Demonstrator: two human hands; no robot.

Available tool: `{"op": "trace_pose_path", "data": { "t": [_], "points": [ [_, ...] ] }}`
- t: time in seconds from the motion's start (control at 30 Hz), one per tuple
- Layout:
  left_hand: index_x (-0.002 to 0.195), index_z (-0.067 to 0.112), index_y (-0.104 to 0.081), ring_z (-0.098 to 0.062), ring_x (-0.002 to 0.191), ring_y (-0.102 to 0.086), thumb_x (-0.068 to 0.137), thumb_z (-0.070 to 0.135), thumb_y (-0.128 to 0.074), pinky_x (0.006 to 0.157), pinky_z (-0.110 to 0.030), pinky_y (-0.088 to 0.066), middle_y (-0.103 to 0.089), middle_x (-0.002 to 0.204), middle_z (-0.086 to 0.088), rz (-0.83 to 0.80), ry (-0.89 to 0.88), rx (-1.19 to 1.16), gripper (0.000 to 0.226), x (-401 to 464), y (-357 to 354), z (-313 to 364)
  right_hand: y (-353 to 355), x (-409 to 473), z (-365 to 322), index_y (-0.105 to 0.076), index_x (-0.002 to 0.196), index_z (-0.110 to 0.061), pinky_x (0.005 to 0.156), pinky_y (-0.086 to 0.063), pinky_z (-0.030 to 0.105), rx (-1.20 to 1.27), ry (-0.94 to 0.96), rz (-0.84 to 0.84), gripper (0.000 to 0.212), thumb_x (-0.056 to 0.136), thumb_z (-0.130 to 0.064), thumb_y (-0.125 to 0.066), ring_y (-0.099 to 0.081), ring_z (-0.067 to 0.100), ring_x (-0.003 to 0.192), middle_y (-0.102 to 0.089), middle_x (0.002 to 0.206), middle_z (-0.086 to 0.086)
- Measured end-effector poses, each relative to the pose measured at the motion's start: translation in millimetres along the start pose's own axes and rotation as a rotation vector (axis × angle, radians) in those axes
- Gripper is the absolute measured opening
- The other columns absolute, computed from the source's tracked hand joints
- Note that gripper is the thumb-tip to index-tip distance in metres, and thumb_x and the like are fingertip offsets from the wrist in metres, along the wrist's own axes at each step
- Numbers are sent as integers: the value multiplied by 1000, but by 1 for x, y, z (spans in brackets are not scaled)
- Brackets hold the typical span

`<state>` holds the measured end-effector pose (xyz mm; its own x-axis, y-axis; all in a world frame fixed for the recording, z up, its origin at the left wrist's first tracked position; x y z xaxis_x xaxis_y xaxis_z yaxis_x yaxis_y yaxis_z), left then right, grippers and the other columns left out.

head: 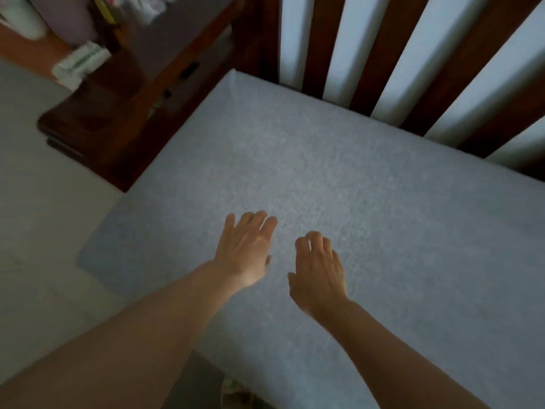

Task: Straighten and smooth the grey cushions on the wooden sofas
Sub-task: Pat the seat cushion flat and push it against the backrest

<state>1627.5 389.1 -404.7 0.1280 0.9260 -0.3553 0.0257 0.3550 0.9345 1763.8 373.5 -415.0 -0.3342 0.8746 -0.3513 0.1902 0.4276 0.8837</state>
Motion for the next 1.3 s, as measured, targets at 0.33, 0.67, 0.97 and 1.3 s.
{"op": "trace_pose_path", "data": {
  "t": [0.33, 0.67, 0.97, 1.3],
  "points": [
    [151, 23, -5, -19, 146, -8, 99, 36, -45, 116, -45, -5, -7, 159, 1, 9, 79, -141, 67, 99, 16, -66, 18, 124, -16, -27, 140, -18, 110, -28, 29, 62, -81, 26, 56, 94, -32, -55, -27, 19, 134, -16, 149, 5],
    [152, 24, -1, -17, 145, -6, 100, 28, -42, 116, -47, -7, -6, 159, 2, 157, 86, -53, 66, 272, 60, -218, 47, 333, -64, -14, 149, -21, 114, -19, 31, 141, -64, 126, 70, 94, -26, -55, -17, 18, 141, -13, 156, -3],
    [152, 28, -11, -18, 147, -6, 99, 34, -39, 115, -48, -9, -4, 160, 5, 567, 31, -224, 60, 425, 30, -226, 67, 488, -51, -32, 147, -13, 116, -16, 46, 86, -7, 792, 61, 88, -32, -33, -20, 27, 143, -26, 155, 9],
    [152, 25, -12, -17, 147, -1, 99, 42, -29, 115, -52, -4, -2, 160, 4, 556, 220, -413, 58, 368, -9, -230, 42, 452, -31, -37, 143, -9, 117, -13, 45, 112, -1, 738, 51, 94, -20, -48, -20, 27, 143, -28, 153, 12]
  ]
}}
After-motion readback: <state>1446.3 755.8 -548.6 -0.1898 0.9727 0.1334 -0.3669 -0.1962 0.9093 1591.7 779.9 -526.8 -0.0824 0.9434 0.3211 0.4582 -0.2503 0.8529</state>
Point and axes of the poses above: each hand's wrist, its own x-axis towards the middle knuckle, its own y-axis out of the back of the hand, z = x × y, the point moved 1 cm from there along x, towards the middle knuckle
